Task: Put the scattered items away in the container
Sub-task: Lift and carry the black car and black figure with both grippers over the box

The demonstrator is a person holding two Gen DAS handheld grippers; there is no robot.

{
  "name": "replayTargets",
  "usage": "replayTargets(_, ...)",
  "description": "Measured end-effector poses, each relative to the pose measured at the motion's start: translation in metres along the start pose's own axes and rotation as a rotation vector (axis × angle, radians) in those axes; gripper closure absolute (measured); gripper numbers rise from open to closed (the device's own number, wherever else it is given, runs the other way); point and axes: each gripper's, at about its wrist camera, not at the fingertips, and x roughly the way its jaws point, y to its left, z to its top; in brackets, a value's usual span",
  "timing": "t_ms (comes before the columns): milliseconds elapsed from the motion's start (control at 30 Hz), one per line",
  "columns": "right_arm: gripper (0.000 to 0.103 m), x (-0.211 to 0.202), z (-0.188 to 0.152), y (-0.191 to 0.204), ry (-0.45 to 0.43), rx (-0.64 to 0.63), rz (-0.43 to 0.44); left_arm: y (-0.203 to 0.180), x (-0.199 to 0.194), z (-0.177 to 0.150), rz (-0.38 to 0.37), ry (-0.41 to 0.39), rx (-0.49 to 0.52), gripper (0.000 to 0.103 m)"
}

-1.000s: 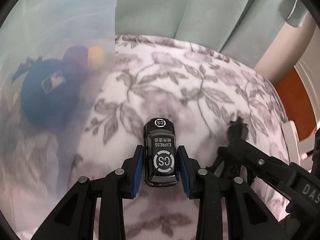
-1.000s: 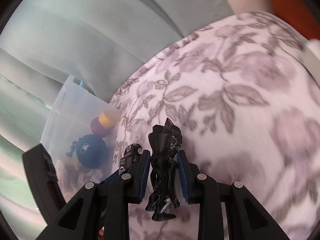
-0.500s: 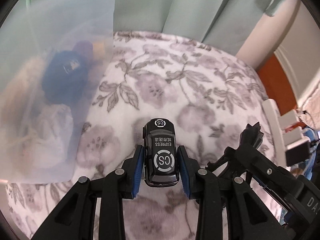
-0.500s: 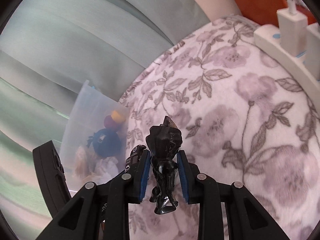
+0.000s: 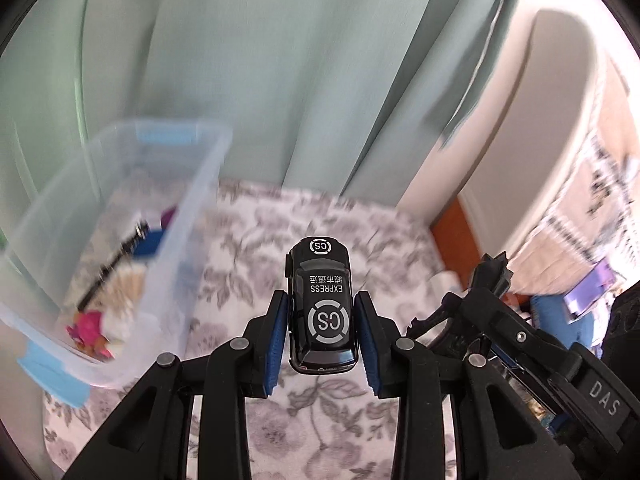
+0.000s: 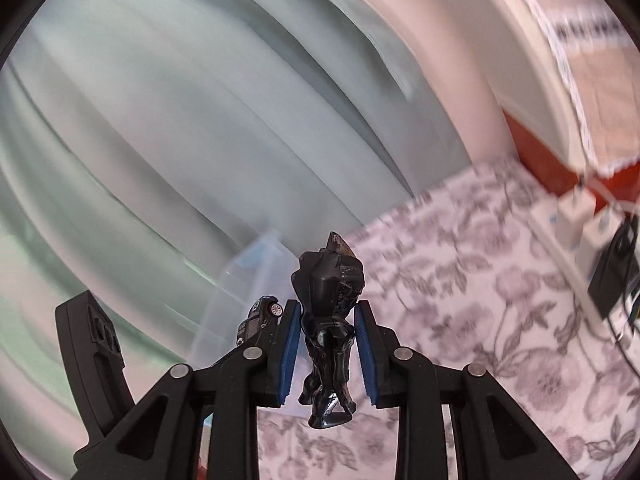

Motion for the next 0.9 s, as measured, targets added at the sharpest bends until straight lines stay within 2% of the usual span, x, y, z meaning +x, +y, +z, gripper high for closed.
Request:
replayTargets(233,0.073,-0.041,0.015,0.047,-0.112,-0.061,0.045,-0.005,-0.071,0.023,-0.048,-0.147,0.029,0.068)
replayTargets(433,0.073,-0.069,0.023,0.078,-0.176,-0.104,0.075,-0.001,-0.108,0.033,-0.063,-0.228,0.027,0.068)
replayTargets(700,0.073,-0.091,0.030,0.109,-0.242,-0.153,0.115,0.007,-0.142,0.045,-0.067,-0.301,0.035,0.068)
replayTargets(900,0.073,-0.096,0.031,0.129,-0.256,-0.186,0.143,0.013,-0.164,0.050,-0.059,-0.363,0.033,0.068)
